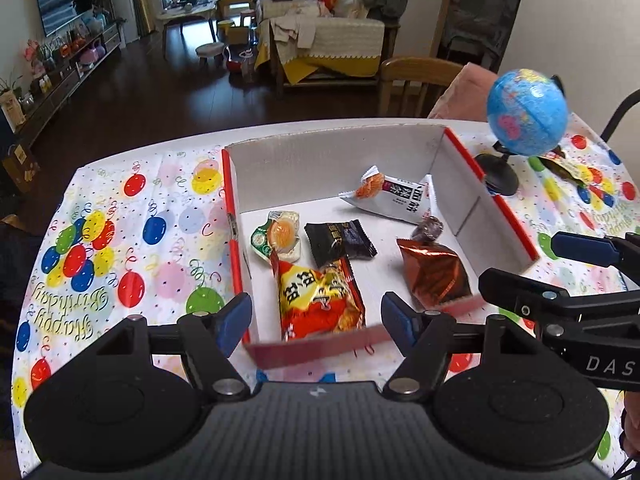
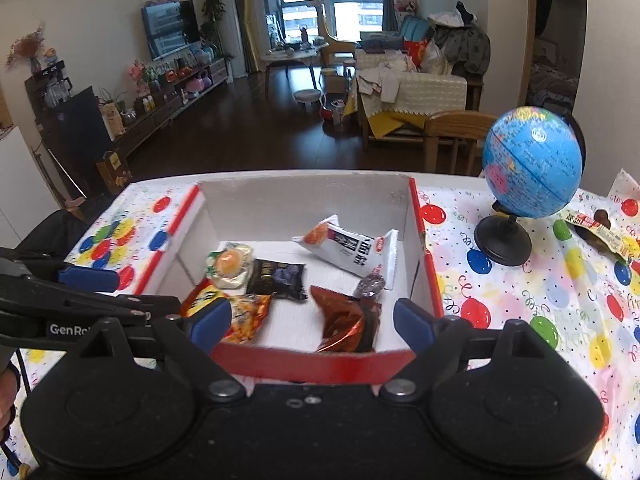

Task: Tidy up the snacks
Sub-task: 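Withdraw both open tools from the box toward the loose snacks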

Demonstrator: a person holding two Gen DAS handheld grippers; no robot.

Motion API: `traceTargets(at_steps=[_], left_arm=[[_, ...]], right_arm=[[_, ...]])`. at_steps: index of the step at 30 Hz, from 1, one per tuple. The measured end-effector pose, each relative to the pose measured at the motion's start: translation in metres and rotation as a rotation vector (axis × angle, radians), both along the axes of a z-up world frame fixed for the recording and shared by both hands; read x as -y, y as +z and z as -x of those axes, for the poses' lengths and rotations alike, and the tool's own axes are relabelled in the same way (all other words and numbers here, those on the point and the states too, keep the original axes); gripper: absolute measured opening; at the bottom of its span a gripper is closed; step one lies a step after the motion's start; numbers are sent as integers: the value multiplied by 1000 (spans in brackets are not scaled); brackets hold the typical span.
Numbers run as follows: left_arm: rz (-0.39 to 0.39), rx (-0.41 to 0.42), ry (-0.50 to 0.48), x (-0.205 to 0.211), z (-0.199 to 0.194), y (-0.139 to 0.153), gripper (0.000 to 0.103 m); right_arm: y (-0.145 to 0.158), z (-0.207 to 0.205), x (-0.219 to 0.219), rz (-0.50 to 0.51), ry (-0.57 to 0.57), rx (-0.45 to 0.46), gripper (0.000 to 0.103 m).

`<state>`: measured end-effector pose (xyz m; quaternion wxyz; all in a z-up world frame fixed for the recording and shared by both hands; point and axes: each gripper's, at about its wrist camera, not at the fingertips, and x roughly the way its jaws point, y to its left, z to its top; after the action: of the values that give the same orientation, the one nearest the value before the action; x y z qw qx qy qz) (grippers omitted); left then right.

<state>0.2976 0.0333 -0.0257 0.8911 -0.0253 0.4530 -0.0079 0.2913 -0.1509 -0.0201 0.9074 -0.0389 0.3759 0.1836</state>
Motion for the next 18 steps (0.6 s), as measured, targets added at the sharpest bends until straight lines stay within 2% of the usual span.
traceTargets(at_steps=[2,11,18], left_arm=[[11,13,-1,-3,12,6,80],[45,35,10,-16,63,14,84],[51,10,48,-27,94,-3,84]], right_arm=[[6,13,-2,-8,10,13,88],[20,66,-9,-37,40,45,89],[5,99,-15,-44,38,26,89]])
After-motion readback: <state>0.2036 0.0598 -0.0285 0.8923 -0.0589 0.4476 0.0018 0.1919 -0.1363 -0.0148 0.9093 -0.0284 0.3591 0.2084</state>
